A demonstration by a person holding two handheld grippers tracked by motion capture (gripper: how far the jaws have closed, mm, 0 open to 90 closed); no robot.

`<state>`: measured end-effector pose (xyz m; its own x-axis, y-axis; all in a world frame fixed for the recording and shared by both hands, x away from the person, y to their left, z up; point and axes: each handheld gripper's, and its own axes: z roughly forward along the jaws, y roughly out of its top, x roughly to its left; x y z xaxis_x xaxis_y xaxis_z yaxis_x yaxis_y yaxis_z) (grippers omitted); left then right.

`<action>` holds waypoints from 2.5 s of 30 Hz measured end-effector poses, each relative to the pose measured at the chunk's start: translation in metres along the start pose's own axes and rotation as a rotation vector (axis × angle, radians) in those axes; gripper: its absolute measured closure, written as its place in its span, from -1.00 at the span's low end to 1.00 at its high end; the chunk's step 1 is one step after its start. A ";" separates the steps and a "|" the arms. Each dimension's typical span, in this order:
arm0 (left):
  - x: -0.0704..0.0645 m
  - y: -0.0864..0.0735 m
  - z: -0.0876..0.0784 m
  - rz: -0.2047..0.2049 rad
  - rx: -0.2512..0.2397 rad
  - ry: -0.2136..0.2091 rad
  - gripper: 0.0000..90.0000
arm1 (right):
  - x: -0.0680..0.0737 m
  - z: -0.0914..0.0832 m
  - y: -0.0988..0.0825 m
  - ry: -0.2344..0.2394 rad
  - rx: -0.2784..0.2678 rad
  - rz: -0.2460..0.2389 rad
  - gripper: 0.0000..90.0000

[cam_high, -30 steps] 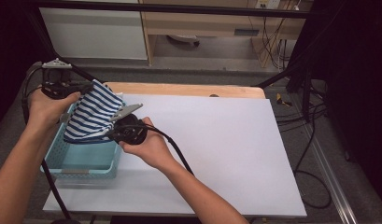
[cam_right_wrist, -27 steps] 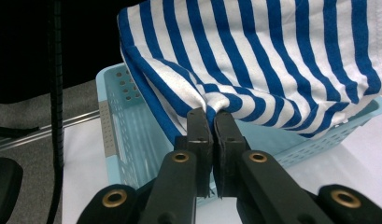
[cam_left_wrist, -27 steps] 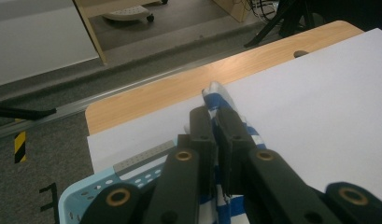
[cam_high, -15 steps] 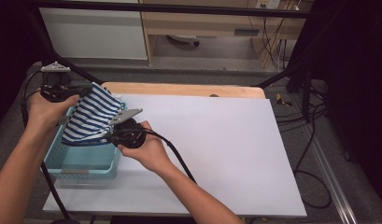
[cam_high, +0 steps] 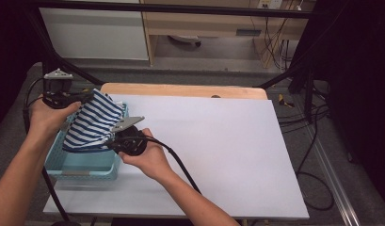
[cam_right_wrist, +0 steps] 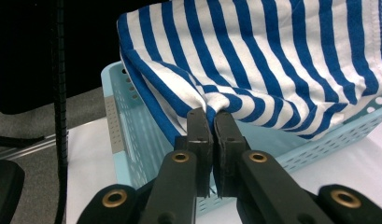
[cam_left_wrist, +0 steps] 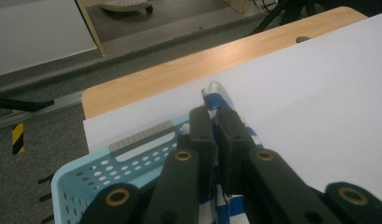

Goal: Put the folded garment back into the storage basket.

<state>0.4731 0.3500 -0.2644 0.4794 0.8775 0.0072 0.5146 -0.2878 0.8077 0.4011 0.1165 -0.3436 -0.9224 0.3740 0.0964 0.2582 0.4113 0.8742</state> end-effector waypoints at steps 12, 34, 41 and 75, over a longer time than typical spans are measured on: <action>0.004 -0.010 0.005 0.000 0.017 0.016 0.91 | 0.005 0.013 -0.007 0.013 0.014 0.006 0.94; 0.010 -0.018 0.007 -0.010 0.023 0.029 0.90 | 0.004 0.024 -0.008 0.012 0.031 0.013 0.94; 0.012 -0.020 0.008 -0.010 0.028 0.036 0.90 | 0.004 0.026 -0.008 0.012 0.036 0.013 0.94; 0.021 -0.042 0.019 -0.032 0.068 0.069 0.89 | 0.006 0.036 -0.009 0.007 0.084 0.032 0.92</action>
<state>0.4751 0.3729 -0.3098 0.4126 0.9106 0.0246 0.5770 -0.2821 0.7665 0.4034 0.1451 -0.3685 -0.9152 0.3822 0.1277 0.3107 0.4674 0.8276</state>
